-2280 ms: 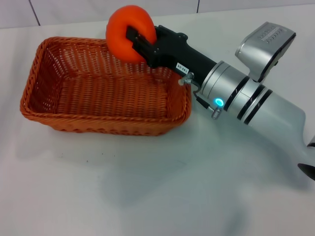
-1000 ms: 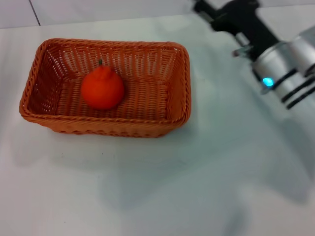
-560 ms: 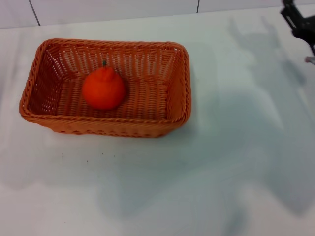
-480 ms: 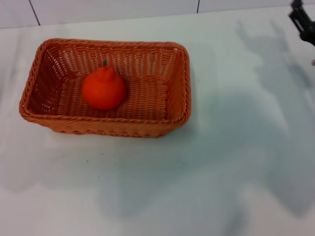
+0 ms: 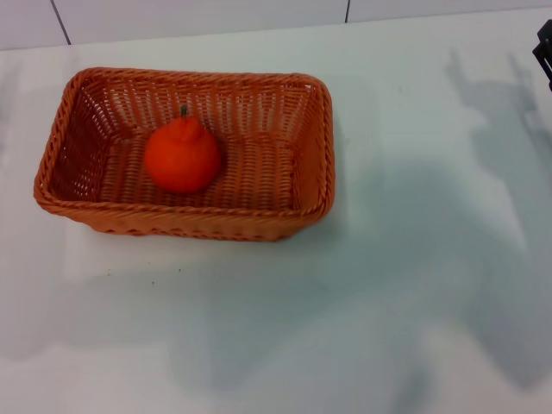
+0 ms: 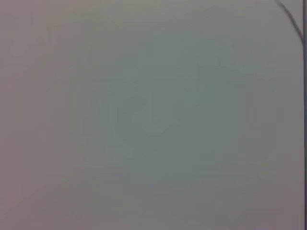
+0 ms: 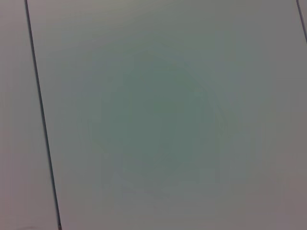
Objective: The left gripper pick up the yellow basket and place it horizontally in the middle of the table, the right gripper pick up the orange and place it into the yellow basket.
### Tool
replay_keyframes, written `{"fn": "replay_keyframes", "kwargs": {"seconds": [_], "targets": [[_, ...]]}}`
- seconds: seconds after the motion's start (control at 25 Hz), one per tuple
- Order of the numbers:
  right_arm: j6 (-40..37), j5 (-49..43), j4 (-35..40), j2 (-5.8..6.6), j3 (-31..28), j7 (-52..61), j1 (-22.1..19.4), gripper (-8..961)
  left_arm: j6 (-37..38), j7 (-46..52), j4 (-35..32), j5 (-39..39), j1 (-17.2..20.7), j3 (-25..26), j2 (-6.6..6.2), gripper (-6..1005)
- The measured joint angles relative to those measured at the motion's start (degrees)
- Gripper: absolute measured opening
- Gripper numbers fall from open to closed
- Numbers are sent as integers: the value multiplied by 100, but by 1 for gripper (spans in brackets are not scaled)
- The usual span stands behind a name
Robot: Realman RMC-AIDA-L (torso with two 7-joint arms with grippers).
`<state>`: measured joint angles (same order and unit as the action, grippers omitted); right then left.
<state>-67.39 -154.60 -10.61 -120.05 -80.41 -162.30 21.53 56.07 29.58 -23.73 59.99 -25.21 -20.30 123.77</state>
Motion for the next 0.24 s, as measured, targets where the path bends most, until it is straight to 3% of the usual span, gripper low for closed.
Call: {"fn": "replay_keyframes", "kwargs": {"seconds": [0.24], "targets": [[10,0,7,-13,4,3,-5,934,30,-4,85,-4,26,-16,18,875]]}}
